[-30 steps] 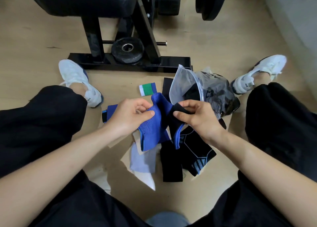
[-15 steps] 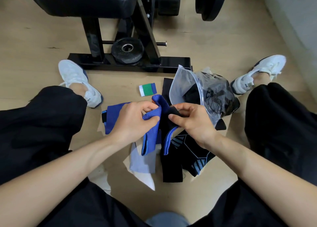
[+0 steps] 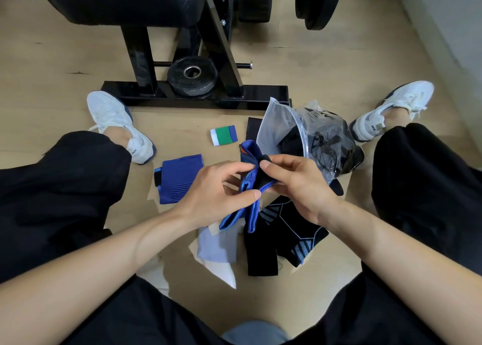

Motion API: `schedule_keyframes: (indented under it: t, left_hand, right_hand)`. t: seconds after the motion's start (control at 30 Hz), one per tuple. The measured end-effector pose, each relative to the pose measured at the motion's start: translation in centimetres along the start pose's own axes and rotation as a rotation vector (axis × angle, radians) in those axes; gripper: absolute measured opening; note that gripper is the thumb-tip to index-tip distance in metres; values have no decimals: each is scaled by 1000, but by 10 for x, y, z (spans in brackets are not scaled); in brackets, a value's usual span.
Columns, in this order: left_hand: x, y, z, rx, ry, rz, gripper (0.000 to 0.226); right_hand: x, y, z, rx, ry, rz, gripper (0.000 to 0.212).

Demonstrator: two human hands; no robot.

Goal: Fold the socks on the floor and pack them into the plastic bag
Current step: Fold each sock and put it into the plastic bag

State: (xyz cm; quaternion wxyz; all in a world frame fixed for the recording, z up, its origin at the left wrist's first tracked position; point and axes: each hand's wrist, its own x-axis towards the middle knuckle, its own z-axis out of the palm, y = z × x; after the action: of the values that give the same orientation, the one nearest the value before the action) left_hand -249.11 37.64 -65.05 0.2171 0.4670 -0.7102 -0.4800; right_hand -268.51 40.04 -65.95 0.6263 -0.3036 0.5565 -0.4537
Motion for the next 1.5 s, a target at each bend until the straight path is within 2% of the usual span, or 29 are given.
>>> schedule_keyframes:
  t: [0.1,0.23,0.3,0.4,0.47,0.53,0.6,0.77,0.93,1.07,1.27,1.43,1.5]
  left_hand:
    - [-1,3,-1,-114,-104,55,42]
    - [2,-1,-4,-94,-205,93,46]
    - [3,-2,-7,-35,-124,112,44]
    - [10,-5,-18,253,159,281,41]
    - [18,-8,-29,375,191,329,44]
    - [22,-11,-37,363,88,259,44]
    - [23,-16,-39,291,10,187,33]
    - [25,-20,-35,184,14,123,31]
    - [24,-19,-36,224,23,283,20]
    - [26,-20,-35,190,75,239,26]
    - [23,-7,-38,9,54,129,19]
    - [22,-5,-43,52,15,130,21]
    - [22,-4,-44,2,12,133,21]
  right_hand:
    - [0,-3,-2,-63,-4,-74,34]
    - [1,-4,-9,-191,-70,-149,39]
    - [3,-6,-15,-222,-99,-138,41]
    - [5,-9,-22,-231,-178,-131,37]
    - [6,-11,-25,-236,-238,-119,33]
    - [5,-14,-28,-232,-298,-118,33]
    - [5,-15,-31,-231,-323,-138,34]
    - [7,-16,-32,-201,-330,-206,37]
    - [8,-20,-37,-173,-312,-261,35]
    - [7,-24,-38,-162,-333,-295,36]
    - [7,-27,-41,-507,-390,-359,49]
    - [8,-19,-37,-605,-357,-372,43]
    - [7,-20,-36,-597,-360,-375,38]
